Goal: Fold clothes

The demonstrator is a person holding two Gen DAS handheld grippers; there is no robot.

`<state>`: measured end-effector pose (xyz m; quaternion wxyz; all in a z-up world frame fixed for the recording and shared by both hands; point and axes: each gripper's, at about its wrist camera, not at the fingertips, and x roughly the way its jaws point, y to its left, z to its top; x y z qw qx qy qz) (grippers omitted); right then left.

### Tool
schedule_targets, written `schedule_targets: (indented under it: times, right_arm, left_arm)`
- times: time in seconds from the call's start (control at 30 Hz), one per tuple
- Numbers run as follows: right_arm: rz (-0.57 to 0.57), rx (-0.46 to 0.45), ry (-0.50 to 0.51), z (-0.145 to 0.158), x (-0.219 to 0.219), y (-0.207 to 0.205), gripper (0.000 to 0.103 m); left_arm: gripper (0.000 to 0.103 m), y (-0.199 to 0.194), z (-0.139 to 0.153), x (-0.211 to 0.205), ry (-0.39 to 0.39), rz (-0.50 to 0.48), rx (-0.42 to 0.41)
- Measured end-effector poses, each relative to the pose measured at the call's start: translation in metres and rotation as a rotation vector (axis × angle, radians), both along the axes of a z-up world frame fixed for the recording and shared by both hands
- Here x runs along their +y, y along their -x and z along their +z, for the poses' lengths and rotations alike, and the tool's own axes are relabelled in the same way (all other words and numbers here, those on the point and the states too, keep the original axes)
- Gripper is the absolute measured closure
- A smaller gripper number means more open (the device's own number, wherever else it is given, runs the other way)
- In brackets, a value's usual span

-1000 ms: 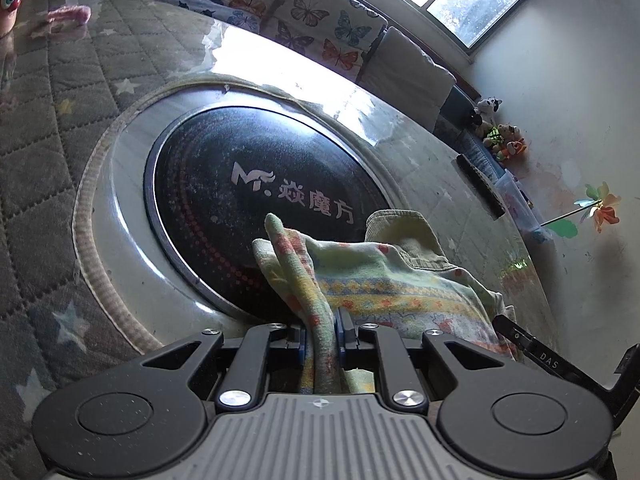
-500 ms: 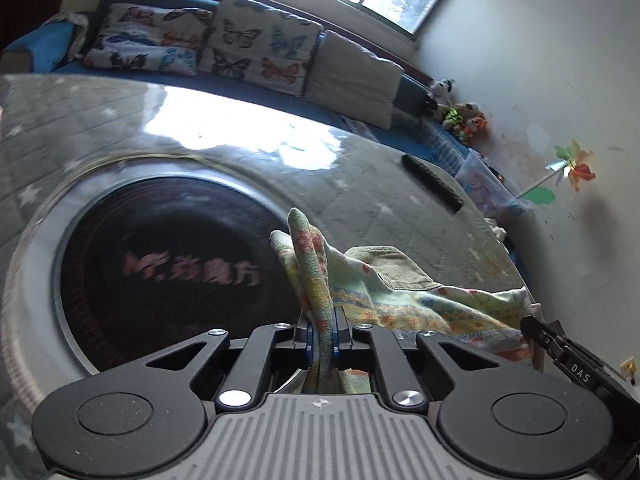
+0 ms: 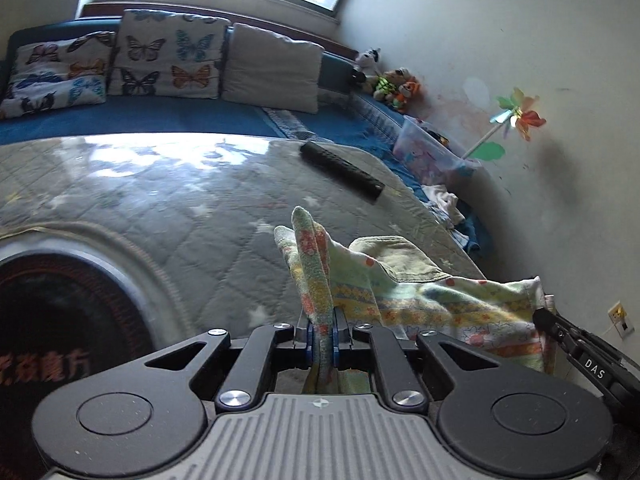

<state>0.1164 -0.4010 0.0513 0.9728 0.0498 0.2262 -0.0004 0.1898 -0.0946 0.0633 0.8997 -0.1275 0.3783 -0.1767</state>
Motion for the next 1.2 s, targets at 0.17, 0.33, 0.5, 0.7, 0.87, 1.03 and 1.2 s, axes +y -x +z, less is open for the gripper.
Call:
schedule_targets:
  times: [0.17, 0.33, 0.5, 0.7, 0.87, 1.03, 1.2]
  right_arm:
    - [-0.062, 0.037, 0.002, -0.016, -0.016, -0.006, 0.093]
    - [-0.121, 0.115, -0.007, -0.038, -0.025, -0.007, 0.086]
    - [-0.123, 0.129, 0.012, -0.043, -0.022, -0.001, 0.072]
    - [-0.049, 0.12, 0.043, -0.04, 0.004, 0.011, 0.044]
    - [0.034, 0.132, 0.043, -0.044, 0.031, 0.025, 0.02]
    - [0.08, 0.147, 0.043, -0.05, 0.054, 0.043, 0.004]
    - [0.082, 0.15, 0.06, -0.053, 0.064, 0.059, 0.0]
  left_arm:
    - [0.093, -0.015, -0.013, -0.019, -0.039, -0.022, 0.02]
    - [0.08, -0.018, -0.024, -0.02, -0.106, -0.002, 0.028]
    - [0.05, -0.007, -0.025, -0.014, -0.17, 0.016, 0.0]
    - [0.026, 0.015, -0.031, -0.015, -0.222, 0.0, -0.008]
    - [0.009, 0.037, -0.039, -0.017, -0.252, -0.012, -0.004]
    - [0.0, 0.058, -0.047, -0.013, -0.257, -0.01, 0.01]
    - [0.0, 0.077, -0.052, -0.011, -0.297, 0.0, 0.009]
